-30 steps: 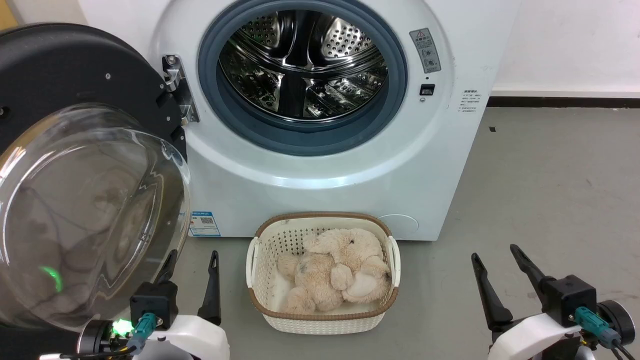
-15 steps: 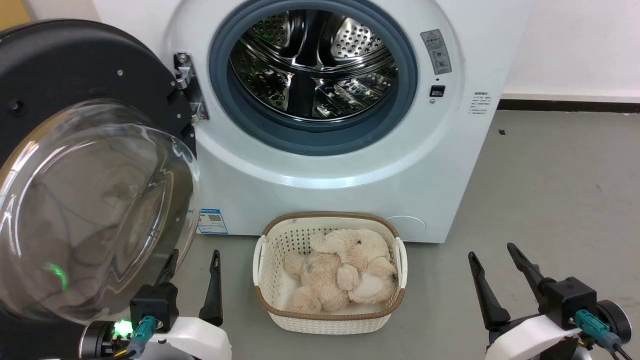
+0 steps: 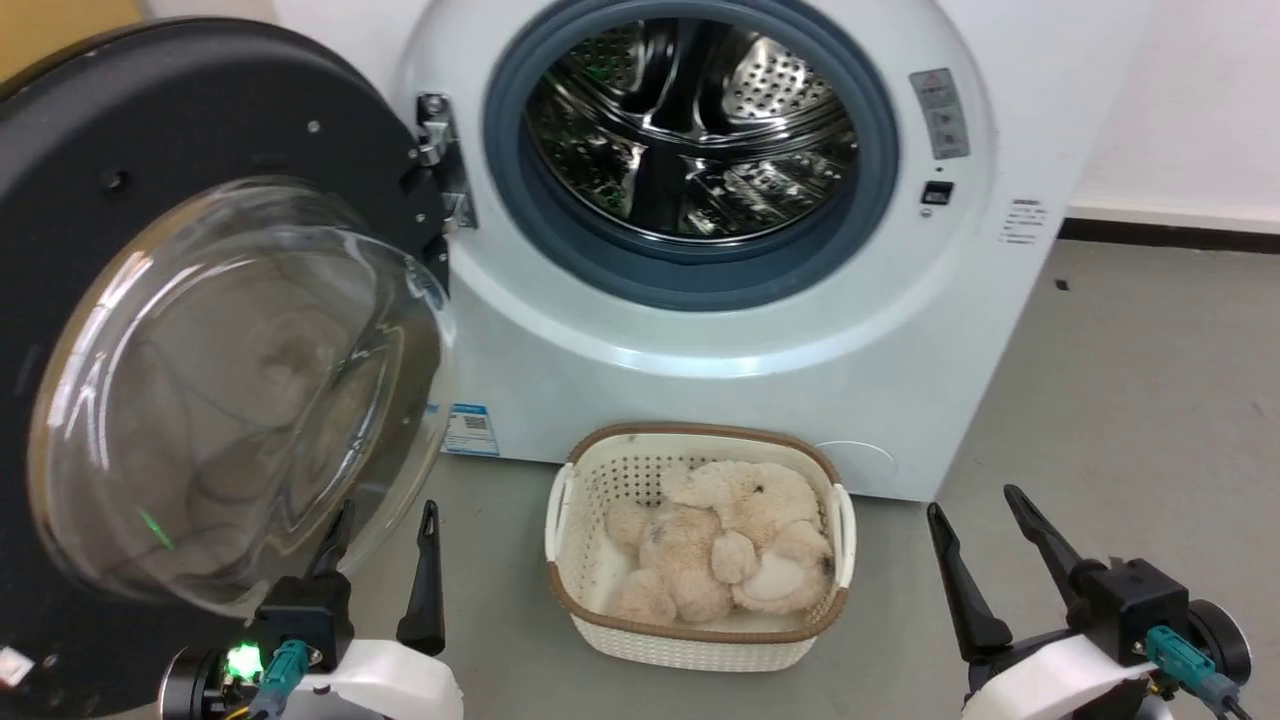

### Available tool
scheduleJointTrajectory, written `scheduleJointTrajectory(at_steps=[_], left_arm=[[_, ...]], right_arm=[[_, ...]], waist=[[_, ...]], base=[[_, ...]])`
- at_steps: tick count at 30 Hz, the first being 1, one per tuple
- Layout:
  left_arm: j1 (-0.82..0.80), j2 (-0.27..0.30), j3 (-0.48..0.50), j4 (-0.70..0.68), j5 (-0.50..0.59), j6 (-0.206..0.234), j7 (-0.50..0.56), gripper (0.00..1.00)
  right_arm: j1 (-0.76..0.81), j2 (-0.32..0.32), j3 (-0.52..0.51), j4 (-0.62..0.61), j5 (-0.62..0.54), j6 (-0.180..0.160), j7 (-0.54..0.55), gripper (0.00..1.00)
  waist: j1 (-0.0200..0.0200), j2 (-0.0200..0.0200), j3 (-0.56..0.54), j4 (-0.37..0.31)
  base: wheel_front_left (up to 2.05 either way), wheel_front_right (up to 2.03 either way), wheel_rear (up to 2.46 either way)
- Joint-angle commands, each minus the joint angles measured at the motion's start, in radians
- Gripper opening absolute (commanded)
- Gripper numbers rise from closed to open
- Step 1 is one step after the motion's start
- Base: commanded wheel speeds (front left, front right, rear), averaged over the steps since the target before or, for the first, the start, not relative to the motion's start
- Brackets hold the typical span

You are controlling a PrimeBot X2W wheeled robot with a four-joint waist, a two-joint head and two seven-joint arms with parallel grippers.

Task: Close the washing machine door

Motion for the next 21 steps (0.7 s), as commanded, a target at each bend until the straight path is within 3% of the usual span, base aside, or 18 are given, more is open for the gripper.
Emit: scheduleJointTrajectory(at_steps=[1,21], left_arm=[[0.010,0.000,0.001,0.002,-0.008,0.003,-0.013,1.00],[0.027,0.000,0.014,0.001,-0.019,0.008,-0.053,1.00]], right_arm=[[0.012,0.002,0.005,0.001,0.014,0.000,-0.013,1.00],[0.009,0.002,0.045,0.006,0.037,0.000,-0.053,1.00]], waist=[[0.0000,0.0000,-0.001,0.020],[0.0000,0.0000,-0.002,0.150]], base=[[0.00,0.00,0.00],[0.00,0.00,0.00]])
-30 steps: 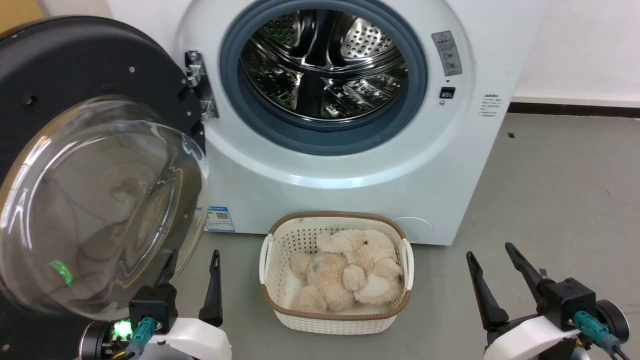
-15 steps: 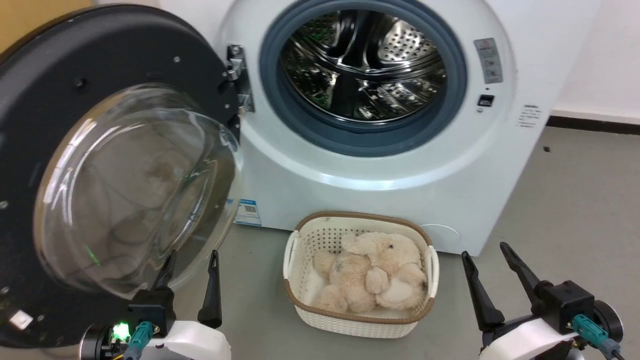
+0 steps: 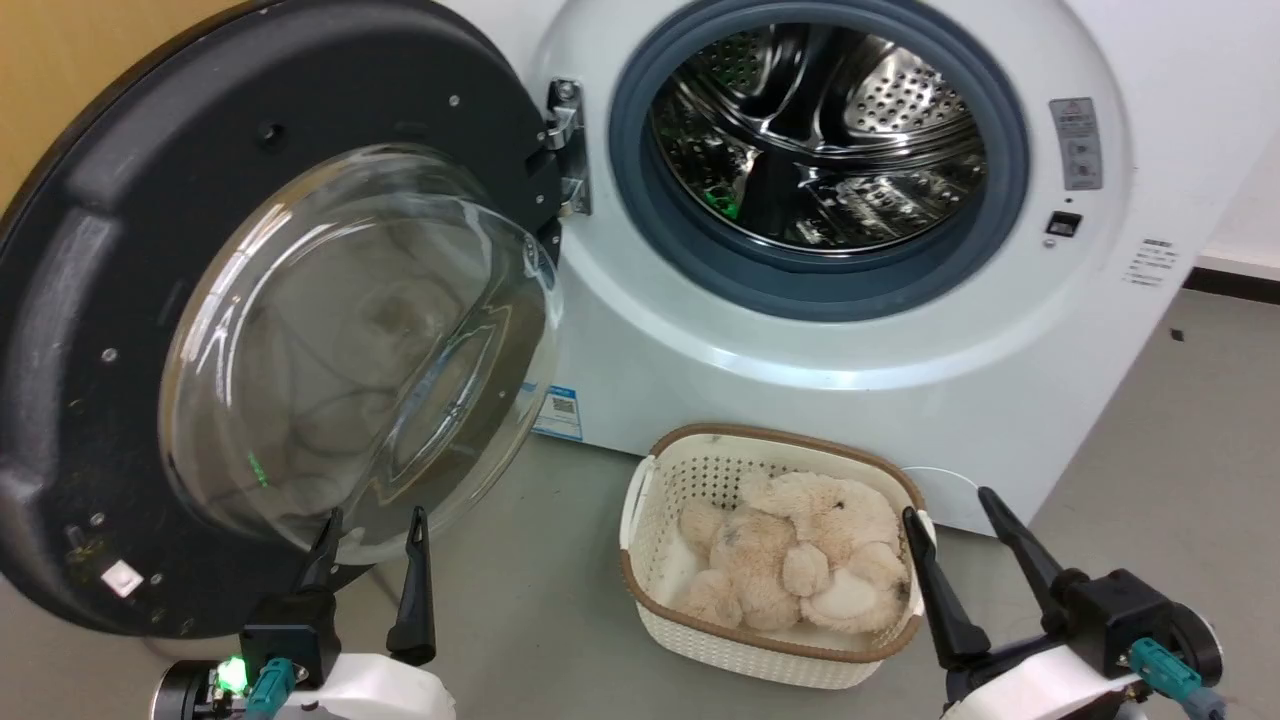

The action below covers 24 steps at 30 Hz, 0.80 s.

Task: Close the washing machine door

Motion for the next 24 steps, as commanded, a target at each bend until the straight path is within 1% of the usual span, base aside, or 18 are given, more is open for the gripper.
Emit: scheduleJointTrajectory(at_steps=[1,24], left_arm=[[0.010,0.000,0.004,-0.004,-0.004,0.008,-0.011,1.00],[0.045,0.000,0.019,-0.045,-0.047,0.056,-0.059,1.00]], right_arm=[[0.002,0.003,0.010,0.005,0.003,0.000,-0.013,1.00],[-0.067,-0.006,0.101,0.063,0.038,0.001,-0.061,1.00]], waist=[[0.0000,0.0000,0.004,0.011],[0.0000,0.0000,0.025,0.120]], base=[[0.00,0.00,0.00],[0.00,0.00,0.00]])
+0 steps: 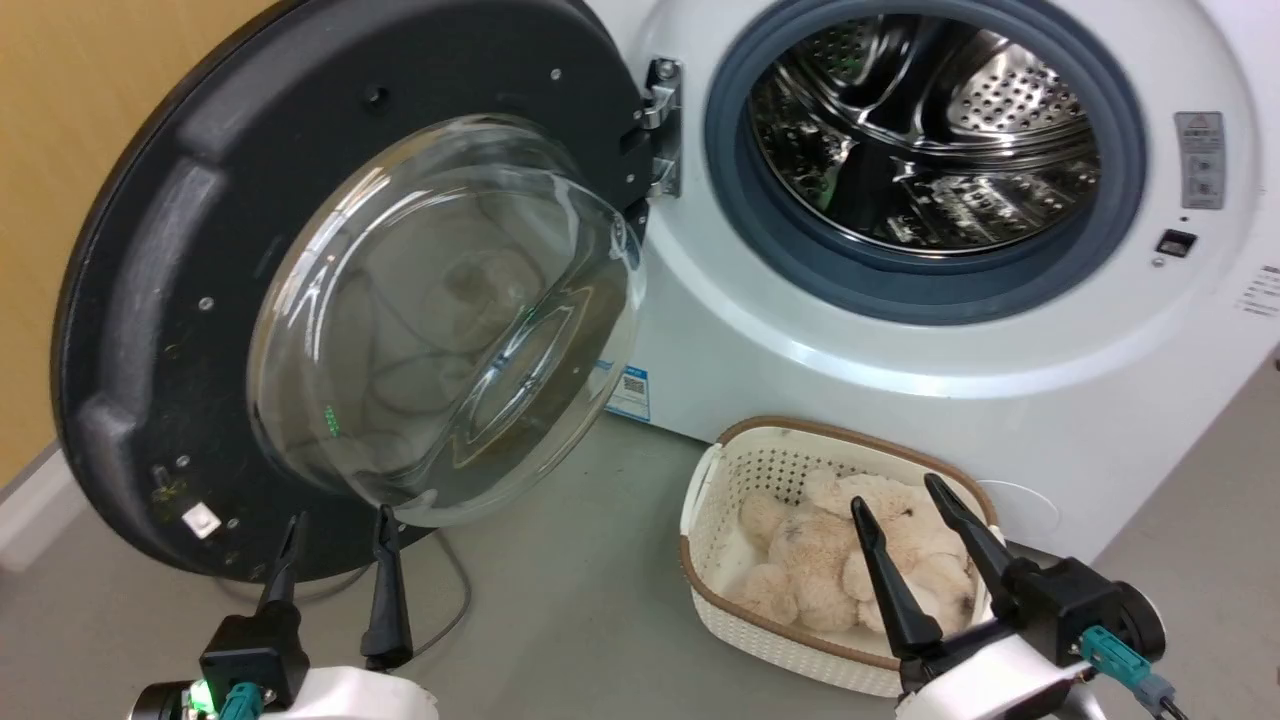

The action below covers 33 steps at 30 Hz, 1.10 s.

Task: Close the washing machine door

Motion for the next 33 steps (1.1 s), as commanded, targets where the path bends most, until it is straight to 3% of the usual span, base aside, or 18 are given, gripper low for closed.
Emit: scheduleJointTrajectory(at_steps=[1,33], left_arm=[[0.019,0.000,0.004,-0.009,-0.010,0.011,-0.011,1.00],[0.057,0.000,0.017,-0.047,-0.052,0.069,-0.078,1.00]], right_arm=[[-0.023,-0.005,0.012,0.007,0.014,0.001,-0.011,1.00],[-0.086,-0.025,0.113,0.064,0.087,0.001,-0.077,1.00]], waist=[[0.0000,0.0000,0.005,0.012],[0.0000,0.0000,0.021,0.154]], base=[[0.00,0.00,0.00],[-0.01,-0.01,-0.01]])
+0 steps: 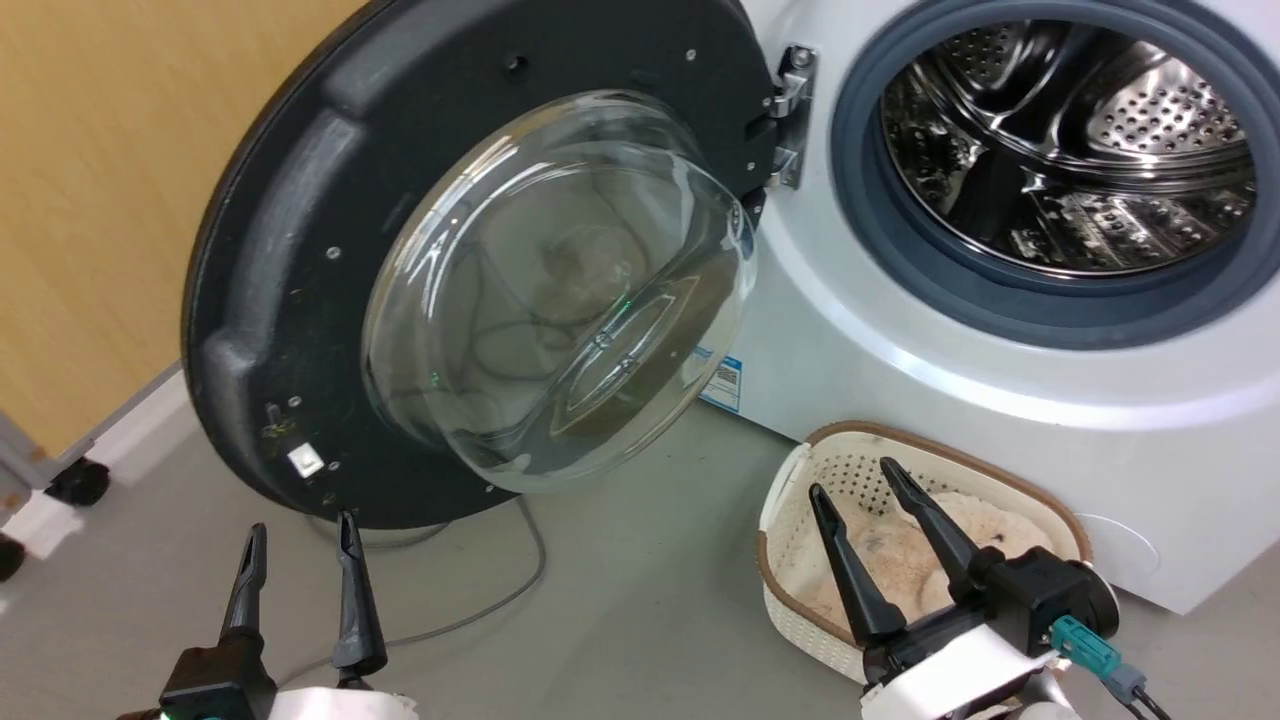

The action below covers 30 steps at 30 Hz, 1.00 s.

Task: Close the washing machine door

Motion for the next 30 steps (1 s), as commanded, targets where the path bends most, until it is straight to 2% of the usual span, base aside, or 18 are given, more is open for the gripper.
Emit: scheduleJointTrajectory(at_steps=[1,10,20,21,22,26,30], left_arm=[[0.018,0.000,0.004,-0.004,-0.006,0.006,-0.012,1.00],[0.025,0.000,0.007,-0.003,-0.012,0.007,-0.030,1.00],[0.020,0.000,0.006,-0.001,-0.009,0.002,-0.030,1.00],[0.020,0.000,0.006,-0.001,-0.009,0.001,-0.030,0.47],[0.016,0.000,0.006,-0.007,-0.013,-0.002,-0.030,0.00],[0.002,0.001,0.034,-0.025,-0.020,-0.024,-0.030,0.00],[-0.052,0.028,0.115,-0.026,-0.057,-0.071,-0.030,0.00]], right_arm=[[-0.017,-0.005,0.006,0.005,0.008,0.001,-0.011,1.00],[-0.013,-0.003,0.011,0.010,0.013,0.001,-0.030,1.00],[-0.007,0.002,0.004,0.007,0.010,0.001,-0.030,1.00],[-0.007,0.003,0.003,0.006,0.011,0.001,-0.030,1.00],[-0.007,0.004,0.002,0.006,0.011,0.001,-0.030,1.00],[-0.004,0.006,-0.003,0.004,0.007,0.001,-0.030,1.00],[0.006,0.008,-0.020,-0.006,-0.004,0.001,-0.030,1.00]], waist=[[0.0000,0.0000,0.000,0.007],[0.0000,0.0000,0.003,0.046],[0.0000,0.0000,0.005,0.047],[0.0000,0.0000,0.006,0.047],[0.0000,0.0000,0.006,0.048],[0.0000,0.0000,0.009,0.049],[0.0000,0.0000,0.017,0.049]], base=[[0.00,0.00,0.00],[0.00,0.00,0.00],[0.00,0.00,0.00],[0.00,0.00,0.00],[0.00,0.00,0.00],[0.00,0.00,0.00],[0.00,0.00,0.00]])
